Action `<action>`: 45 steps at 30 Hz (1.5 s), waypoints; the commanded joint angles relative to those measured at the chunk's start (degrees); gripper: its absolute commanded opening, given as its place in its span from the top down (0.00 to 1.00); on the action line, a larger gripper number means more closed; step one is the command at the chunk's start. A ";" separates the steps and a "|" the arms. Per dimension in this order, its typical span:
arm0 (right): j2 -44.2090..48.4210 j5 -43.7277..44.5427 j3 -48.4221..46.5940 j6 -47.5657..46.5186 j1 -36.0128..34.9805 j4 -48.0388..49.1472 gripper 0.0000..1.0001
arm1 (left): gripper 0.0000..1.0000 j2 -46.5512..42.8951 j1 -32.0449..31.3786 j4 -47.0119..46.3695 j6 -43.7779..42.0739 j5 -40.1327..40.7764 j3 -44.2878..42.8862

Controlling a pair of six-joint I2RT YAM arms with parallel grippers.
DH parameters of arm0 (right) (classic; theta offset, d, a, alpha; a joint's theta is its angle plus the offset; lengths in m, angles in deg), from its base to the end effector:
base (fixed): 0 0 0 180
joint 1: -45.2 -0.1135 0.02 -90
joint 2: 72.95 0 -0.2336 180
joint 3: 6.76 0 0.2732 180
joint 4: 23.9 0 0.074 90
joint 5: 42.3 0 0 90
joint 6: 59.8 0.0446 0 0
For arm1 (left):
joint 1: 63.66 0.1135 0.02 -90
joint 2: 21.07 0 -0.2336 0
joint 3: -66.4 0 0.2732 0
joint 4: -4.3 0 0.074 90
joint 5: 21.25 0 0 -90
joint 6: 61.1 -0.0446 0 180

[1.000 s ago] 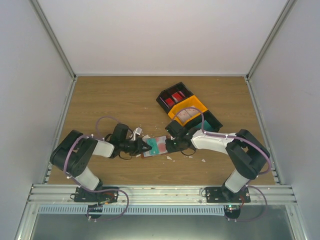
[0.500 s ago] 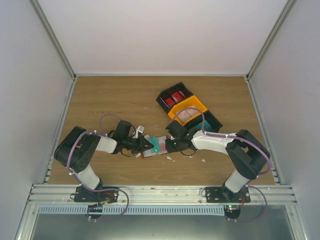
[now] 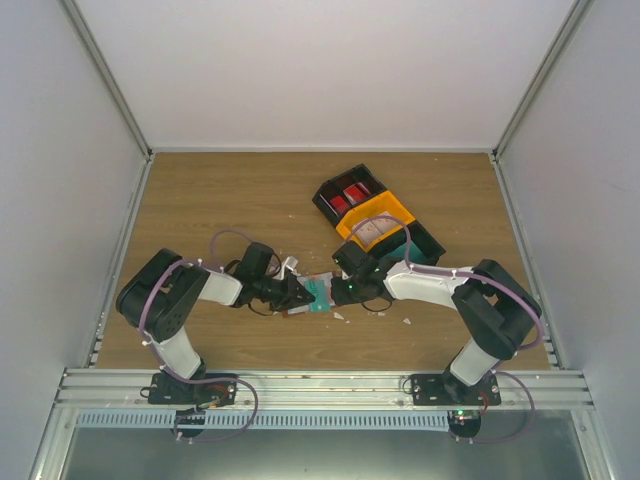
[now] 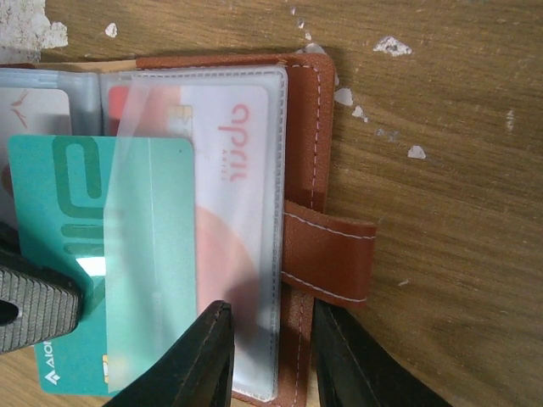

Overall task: Put the credit cards into the card holder
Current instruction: Insert the credit card into the card holder.

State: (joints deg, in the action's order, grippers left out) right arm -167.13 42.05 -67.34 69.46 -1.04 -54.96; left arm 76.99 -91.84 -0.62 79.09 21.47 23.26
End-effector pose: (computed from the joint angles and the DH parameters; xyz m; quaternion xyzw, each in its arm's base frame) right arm 0.2149 0.2307 0.0883 -0.0701 0.9720 0.1840 0.1282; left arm 0.2285 -0.1596 0.0414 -0.0297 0.8712 -0.4900 0.0048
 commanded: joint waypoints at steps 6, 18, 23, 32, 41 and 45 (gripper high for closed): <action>-1.88 -2.48 2.72 0.89 -0.26 -2.67 0.72 | 0.93 -0.25 -0.82 -0.69 2.28 4.21 -1.38; 0.16 -5.03 3.95 0.81 -0.21 -0.42 0.66 | 0.93 2.67 -2.09 -1.50 5.08 5.96 -4.82; 0.51 -5.41 3.62 0.65 0.04 -0.42 0.65 | 0.93 2.31 -2.96 0.38 5.31 8.90 -5.89; 0.59 -4.58 3.58 0.79 0.79 -1.40 0.66 | 0.97 -3.56 -3.62 5.90 6.59 16.29 -3.84; -0.14 -5.06 3.34 0.22 0.97 -1.08 0.67 | 0.99 -5.00 -3.59 5.52 9.46 17.08 -1.47; -1.41 -5.12 2.85 -0.26 1.00 -1.65 0.73 | 0.99 -6.97 -3.57 4.37 10.25 16.97 1.31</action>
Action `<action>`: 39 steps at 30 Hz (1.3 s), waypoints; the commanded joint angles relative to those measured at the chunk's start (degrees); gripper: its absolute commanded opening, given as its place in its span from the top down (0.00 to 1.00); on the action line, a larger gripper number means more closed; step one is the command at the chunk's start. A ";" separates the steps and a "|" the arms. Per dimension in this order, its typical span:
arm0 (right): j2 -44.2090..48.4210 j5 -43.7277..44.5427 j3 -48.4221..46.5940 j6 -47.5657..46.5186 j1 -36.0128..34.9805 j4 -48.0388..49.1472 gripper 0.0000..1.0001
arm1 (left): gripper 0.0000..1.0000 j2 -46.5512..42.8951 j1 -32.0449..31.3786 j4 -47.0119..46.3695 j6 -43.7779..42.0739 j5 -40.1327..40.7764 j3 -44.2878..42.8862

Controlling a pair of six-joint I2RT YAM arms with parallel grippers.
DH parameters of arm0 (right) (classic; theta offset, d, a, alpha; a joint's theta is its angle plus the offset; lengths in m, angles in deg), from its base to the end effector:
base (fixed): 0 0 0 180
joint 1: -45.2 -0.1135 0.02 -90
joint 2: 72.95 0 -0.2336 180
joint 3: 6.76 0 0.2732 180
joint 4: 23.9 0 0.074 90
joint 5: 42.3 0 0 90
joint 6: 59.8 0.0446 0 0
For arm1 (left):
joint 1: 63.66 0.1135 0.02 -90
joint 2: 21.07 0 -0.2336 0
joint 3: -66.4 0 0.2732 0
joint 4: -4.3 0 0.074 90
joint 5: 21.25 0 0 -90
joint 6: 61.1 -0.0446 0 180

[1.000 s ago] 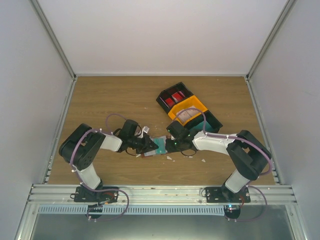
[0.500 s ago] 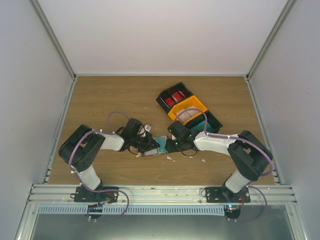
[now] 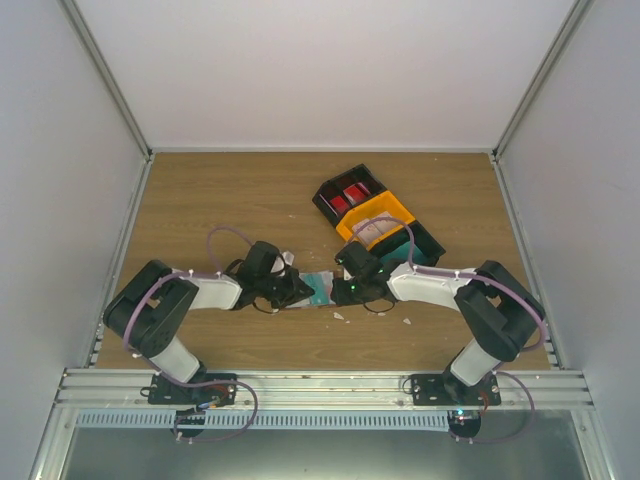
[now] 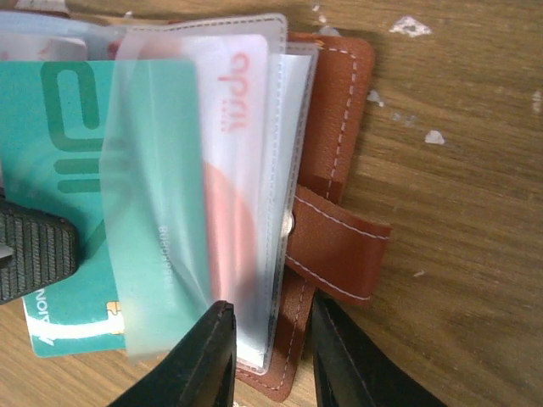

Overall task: Put the credit cards into the card holder
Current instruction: Insert the credit card into the card holder.

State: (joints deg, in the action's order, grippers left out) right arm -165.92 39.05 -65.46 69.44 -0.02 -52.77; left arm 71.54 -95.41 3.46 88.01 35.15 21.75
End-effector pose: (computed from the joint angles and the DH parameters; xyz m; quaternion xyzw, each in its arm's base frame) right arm 0.2145 0.2256 0.0876 -0.0681 0.9677 0.2100 0.1222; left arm 0.2329 -0.1732 0.0625 -0.1081 0.8908 -0.4381 0.0539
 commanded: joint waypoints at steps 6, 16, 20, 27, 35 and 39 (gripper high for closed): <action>-3.79 -1.57 0.76 -0.46 -0.07 -4.66 0.81 | 1.00 -2.28 0.02 -0.91 1.84 3.28 4.27; -4.53 -1.24 0.61 -0.90 -0.05 -5.15 0.92 | 1.00 -6.00 0.87 -2.99 3.52 4.60 7.27; -5.18 -1.04 0.17 -1.40 -0.06 -5.37 0.95 | 1.00 -6.74 1.20 -3.29 3.54 4.23 8.01; -5.11 -0.85 0.19 -1.49 -0.05 -5.41 0.97 | 1.00 -7.23 1.64 -5.77 4.50 3.54 9.57; -6.21 -1.09 -0.05 -1.85 -0.05 -5.35 0.99 | 1.00 -9.91 2.03 -6.97 5.81 4.26 11.62; -6.24 -1.11 -0.03 -1.89 -0.05 -5.18 0.99 | 1.00 -8.28 2.30 -8.00 5.24 3.53 10.88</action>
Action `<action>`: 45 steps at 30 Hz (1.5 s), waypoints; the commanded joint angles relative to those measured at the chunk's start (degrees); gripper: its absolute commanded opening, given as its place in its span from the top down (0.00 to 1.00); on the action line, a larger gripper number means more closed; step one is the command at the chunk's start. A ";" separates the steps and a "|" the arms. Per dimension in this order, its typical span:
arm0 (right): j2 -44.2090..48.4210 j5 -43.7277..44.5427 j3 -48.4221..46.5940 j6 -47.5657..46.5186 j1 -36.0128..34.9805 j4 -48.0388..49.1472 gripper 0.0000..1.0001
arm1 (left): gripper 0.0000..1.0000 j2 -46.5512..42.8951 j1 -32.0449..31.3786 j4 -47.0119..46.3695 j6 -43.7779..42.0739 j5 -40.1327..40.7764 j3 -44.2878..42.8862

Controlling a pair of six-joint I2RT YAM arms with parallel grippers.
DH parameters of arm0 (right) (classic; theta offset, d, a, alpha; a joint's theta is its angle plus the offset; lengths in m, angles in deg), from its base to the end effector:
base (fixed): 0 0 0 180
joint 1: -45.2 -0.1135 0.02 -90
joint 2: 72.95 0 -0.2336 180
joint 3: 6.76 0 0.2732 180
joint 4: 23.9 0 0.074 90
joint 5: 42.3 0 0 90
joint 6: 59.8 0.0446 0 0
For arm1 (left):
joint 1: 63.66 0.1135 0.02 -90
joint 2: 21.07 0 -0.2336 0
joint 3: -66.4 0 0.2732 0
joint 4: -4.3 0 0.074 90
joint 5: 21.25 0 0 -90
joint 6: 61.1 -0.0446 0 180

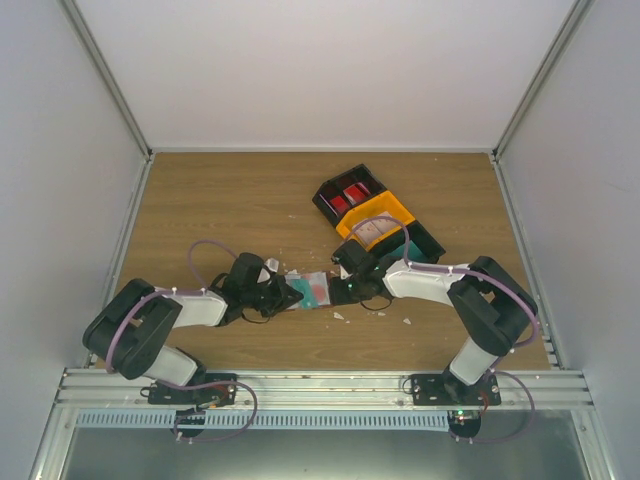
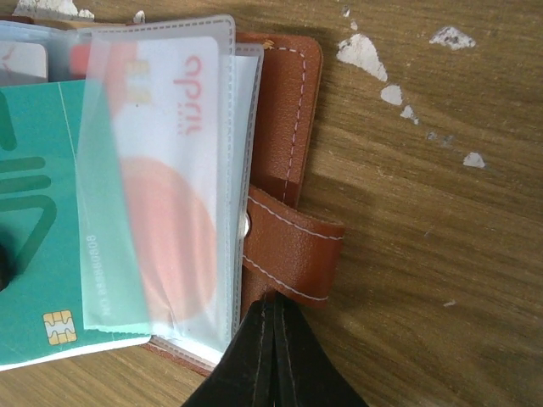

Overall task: Put the credit cards into the card holder
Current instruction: Insert the credit card into the card holder.

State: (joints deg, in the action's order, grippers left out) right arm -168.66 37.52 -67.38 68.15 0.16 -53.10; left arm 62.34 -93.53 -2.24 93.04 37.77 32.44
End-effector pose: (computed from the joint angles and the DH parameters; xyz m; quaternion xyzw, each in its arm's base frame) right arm 0.2191 0.2305 0.0827 -0.0797 0.9680 0.2116 0.1087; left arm 0.2080 -0.1459 0.0616 -0.1583 0.8757 -0.4485 0.0834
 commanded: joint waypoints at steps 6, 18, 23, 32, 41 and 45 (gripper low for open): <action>-3.79 0.08 1.91 -0.64 -0.21 -4.63 0.99 | 1.00 2.56 0.42 -6.00 1.39 1.78 -0.26; -3.63 -0.36 2.03 -0.68 -0.27 -4.49 1.00 | 1.00 6.05 -0.37 -5.00 0.21 -0.86 -1.75; -3.74 -0.42 1.90 -0.77 -0.19 -4.38 1.00 | 0.99 5.91 -1.21 -3.41 -0.32 -1.12 -1.51; -3.68 -0.42 1.96 -0.84 -0.21 -4.30 1.00 | 0.98 7.98 -1.93 -3.65 -0.90 -1.42 -3.27; -3.53 -0.75 1.83 -0.97 -0.23 -4.14 1.00 | 0.92 10.89 -1.95 -1.22 -3.51 -3.43 -7.61; -3.44 -0.81 1.77 -1.04 -0.18 -4.11 0.99 | 0.88 11.39 -2.04 1.10 -5.85 -4.55 -8.66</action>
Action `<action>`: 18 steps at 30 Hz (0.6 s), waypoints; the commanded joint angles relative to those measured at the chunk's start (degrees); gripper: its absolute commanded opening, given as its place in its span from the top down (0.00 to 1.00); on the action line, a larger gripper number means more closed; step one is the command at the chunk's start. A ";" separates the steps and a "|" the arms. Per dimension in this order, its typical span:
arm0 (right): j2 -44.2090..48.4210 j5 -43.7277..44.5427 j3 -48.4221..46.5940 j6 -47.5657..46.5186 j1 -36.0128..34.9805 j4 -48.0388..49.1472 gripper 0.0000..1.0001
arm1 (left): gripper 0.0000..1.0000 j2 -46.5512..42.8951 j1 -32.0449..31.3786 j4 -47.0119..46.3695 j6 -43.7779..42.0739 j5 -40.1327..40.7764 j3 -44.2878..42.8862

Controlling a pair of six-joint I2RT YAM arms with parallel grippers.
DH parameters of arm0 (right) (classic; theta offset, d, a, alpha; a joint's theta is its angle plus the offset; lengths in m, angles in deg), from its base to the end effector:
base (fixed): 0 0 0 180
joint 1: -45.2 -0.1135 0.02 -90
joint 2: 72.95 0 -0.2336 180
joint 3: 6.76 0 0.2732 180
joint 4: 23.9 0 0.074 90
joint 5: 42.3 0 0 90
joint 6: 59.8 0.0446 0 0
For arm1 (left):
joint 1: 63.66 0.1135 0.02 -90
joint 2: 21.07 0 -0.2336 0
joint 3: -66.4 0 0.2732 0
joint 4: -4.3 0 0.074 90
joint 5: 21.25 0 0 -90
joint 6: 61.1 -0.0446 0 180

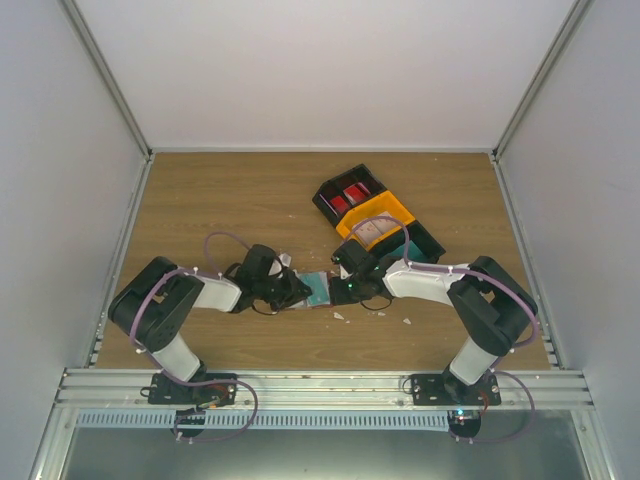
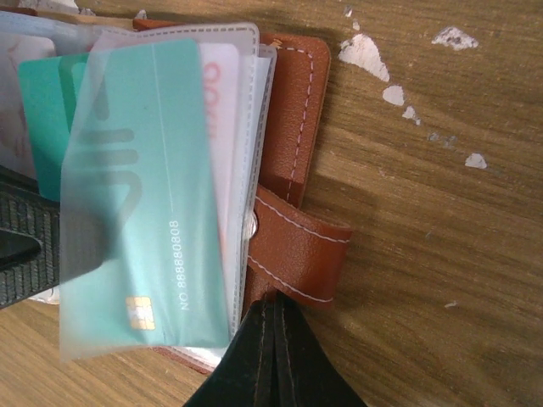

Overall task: Put the credit cards into the card holder
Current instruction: Insert the credit card into the card holder.

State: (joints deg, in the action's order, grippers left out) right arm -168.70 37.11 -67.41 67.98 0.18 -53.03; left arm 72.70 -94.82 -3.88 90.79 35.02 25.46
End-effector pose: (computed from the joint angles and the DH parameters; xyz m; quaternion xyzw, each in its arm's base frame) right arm 0.2191 0.2308 0.0827 -0.0818 0.9674 0.2143 0.1071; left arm 0.2263 -0.1658 0.0508 -0.1261 0.8811 -0.4519 0.0596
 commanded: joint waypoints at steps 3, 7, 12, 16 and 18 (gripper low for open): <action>-3.40 -0.26 1.68 -0.78 -0.25 -4.16 0.99 | 0.84 1.01 -0.72 5.21 -5.53 -2.37 -2.47; -3.40 -0.13 1.66 -0.69 -0.25 -4.27 0.99 | 0.79 -0.42 -0.66 9.02 -7.98 -1.94 -3.11; -3.41 -0.09 1.60 -0.60 -0.29 -4.38 0.99 | 0.71 -3.56 -0.57 14.70 -10.59 -0.68 -3.90; -3.41 0.00 1.48 -0.47 -0.25 -4.44 0.99 | 0.67 -6.27 -0.48 18.84 -12.04 0.91 -4.63; -3.40 0.10 1.40 -0.52 -0.25 -4.47 0.99 | 0.66 -7.62 -0.49 20.35 -12.52 2.13 -4.76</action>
State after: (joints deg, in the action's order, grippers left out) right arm -168.74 37.06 -67.47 67.98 0.22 -53.03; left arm 68.20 -95.04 11.27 80.99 34.49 21.99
